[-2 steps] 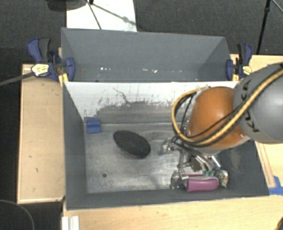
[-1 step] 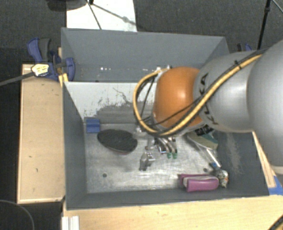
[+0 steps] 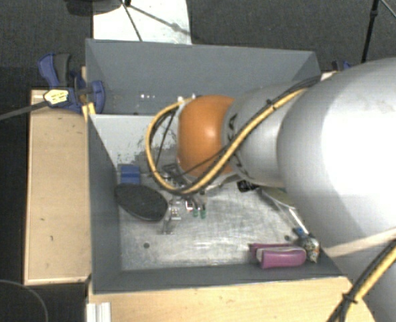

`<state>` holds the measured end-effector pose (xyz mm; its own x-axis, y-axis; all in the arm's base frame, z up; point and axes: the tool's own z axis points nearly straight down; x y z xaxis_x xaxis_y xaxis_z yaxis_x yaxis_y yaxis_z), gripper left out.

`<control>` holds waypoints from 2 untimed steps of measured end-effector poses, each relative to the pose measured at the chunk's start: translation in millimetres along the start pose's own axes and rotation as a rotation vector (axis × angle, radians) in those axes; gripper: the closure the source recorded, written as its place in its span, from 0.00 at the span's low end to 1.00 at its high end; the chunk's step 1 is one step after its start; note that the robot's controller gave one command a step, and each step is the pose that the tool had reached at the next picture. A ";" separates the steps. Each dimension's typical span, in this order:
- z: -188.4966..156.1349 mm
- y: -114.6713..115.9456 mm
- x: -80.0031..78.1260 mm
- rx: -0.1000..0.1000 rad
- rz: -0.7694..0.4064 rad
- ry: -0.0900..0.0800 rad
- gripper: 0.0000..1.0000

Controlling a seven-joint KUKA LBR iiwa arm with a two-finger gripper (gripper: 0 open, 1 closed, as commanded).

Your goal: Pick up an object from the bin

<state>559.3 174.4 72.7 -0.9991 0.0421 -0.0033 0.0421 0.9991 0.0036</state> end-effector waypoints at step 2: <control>-72.0 19.4 17.1 -0.004 -0.121 -0.008 0.00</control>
Offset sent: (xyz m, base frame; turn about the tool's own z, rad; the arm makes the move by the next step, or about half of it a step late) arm -0.0353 -0.0554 -0.0027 -0.0785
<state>542.8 194.2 144.7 -0.9968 -0.0793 -0.0120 -0.0794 0.9968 0.0070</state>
